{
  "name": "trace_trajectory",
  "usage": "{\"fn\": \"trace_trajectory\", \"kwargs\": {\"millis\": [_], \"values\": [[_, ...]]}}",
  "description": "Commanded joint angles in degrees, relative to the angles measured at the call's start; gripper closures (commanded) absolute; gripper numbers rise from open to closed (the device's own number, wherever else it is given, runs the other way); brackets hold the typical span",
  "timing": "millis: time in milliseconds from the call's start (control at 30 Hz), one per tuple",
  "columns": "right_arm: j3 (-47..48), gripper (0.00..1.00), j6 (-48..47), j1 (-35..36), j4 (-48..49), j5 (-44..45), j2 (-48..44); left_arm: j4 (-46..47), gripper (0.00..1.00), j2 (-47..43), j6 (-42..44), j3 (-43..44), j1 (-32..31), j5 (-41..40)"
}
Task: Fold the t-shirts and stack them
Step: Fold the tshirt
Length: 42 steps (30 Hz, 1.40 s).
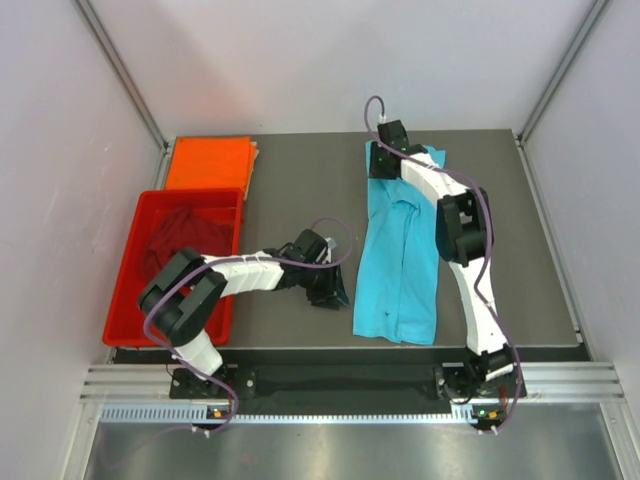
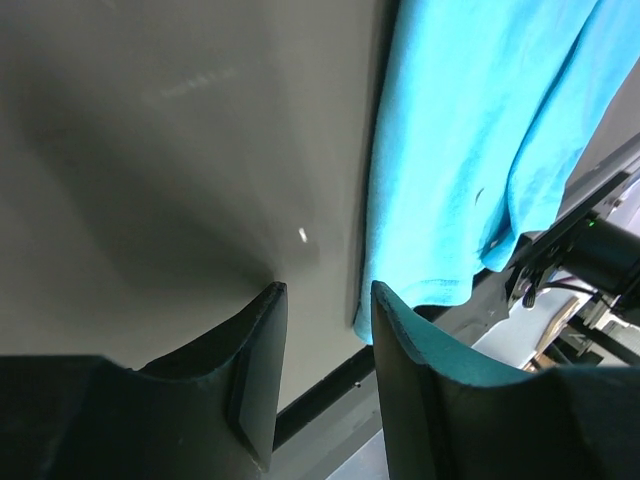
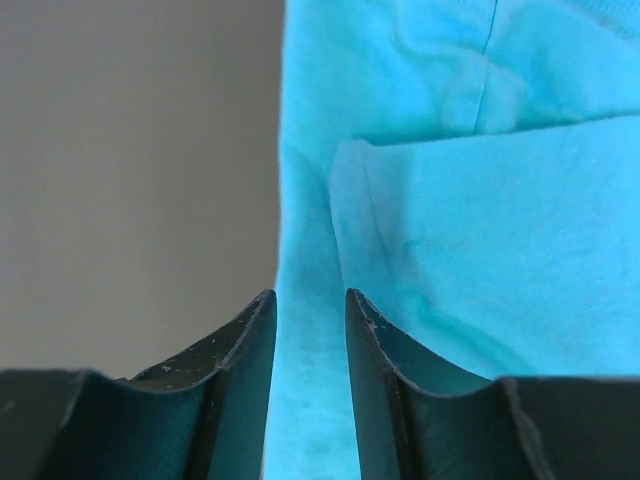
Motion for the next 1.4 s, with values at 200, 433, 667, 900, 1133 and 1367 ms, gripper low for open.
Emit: {"fn": "trace_trajectory", "kwargs": {"millis": [200, 433, 667, 900, 1133, 1367], "values": [[3.9, 0.66, 1.3, 2.4, 3.3, 3.0, 3.0, 7.1, 0.56, 2.3, -3.9, -1.9, -4.2, -1.5], [10.0, 0.78, 3.1, 3.2, 3.2, 1.8, 8.3, 9.3, 0.68, 4.5, -5.6, -1.7, -5.5, -1.0], [11.0, 0.86, 5.6, 3.2, 3.9, 2.9, 10.5, 10.6, 0.95, 6.8, -7.6, -2.0, -7.0, -1.4], [16.1, 1.00, 7.0, 3.1, 4.2, 1.9, 13.2, 11.3, 1.00, 5.0, -10.3, -4.5, -8.1, -4.0], [18.4, 1.00, 8.1, 3.1, 6.4, 1.9, 14.5, 8.4, 1.00, 4.8, -10.4, -4.3, -8.4, -7.0], [13.5, 0.84, 5.9, 3.1, 8.3, 4.0, 9.7, 7.0, 0.93, 6.0, -10.3, -3.8, -8.4, -6.8]]}}
